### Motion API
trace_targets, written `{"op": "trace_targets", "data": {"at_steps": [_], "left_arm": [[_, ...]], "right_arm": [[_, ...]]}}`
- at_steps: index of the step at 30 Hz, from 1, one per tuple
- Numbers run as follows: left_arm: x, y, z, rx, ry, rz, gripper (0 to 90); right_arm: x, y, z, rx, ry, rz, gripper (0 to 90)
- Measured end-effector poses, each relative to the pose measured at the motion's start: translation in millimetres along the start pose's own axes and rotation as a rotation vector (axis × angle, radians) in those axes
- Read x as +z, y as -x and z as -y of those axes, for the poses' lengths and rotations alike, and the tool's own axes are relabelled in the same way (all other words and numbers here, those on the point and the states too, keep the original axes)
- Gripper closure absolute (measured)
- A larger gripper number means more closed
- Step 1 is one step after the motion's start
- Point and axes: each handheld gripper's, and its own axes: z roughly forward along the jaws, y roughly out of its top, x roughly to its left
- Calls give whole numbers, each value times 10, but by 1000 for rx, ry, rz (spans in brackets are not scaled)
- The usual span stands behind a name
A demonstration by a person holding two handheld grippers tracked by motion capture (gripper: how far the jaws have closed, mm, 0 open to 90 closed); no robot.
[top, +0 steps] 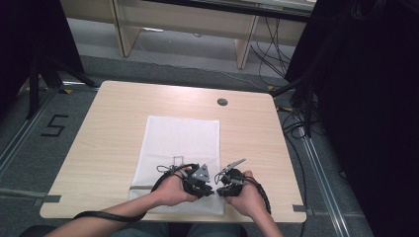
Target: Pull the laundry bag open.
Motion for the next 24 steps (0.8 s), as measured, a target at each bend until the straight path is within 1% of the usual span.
{"op": "trace_targets", "data": {"at_steps": [1, 4, 5, 6, 7, 8, 9, 10, 11, 12, 13, 16, 17, 18, 19, 24], "left_arm": [[1, 0, 1, 1, 0, 1, 821], [-4, -6, -2, 7, -1, 4, 821], [-14, -17, 0, 23, -2, 2, 821], [-16, -10, 6, -1, 2, 2, 821], [-19, -14, 9, 3, 10, 5, 821], [-22, -10, 15, -13, 10, 5, 821], [-26, -14, 17, -4, 8, 6, 821], [-31, -13, 16, -8, 10, 8, 821], [-32, -17, 13, 4, 10, 8, 821], [-37, -12, 11, 8, 4, -1, 821], [-38, -8, 11, 4, 12, 3, 821], [-40, -10, 15, 5, 13, 5, 821], [-39, -10, 16, 4, 15, 5, 821], [-43, -13, 16, 5, 13, 5, 821], [-42, -7, 21, -10, 16, 5, 821], [-45, -2, 22, -6, 18, 5, 821]], "right_arm": [[-3, -8, 1, 11, -2, 2, 900], [0, 3, 0, 1, 0, -1, 900], [1, 2, 0, 3, 1, -2, 900], [1, 3, 0, 3, 2, -2, 900], [2, 9, 1, 1, 0, -3, 900], [3, 10, 1, -2, 4, -4, 900], [1, 8, 1, 2, 0, -3, 900], [0, 6, 1, 9, -5, -3, 900], [0, 6, 1, 10, -5, -3, 900], [0, 7, 1, 11, -5, -4, 900], [1, 9, 1, -1, 3, -4, 900], [3, 10, 2, -2, 5, -4, 900], [2, 3, 2, 16, -1, -8, 900], [1, 8, 3, 12, -2, -8, 900], [3, 12, 3, 6, 2, -7, 900], [1, 3, -2, 5, 1, 2, 900]]}}
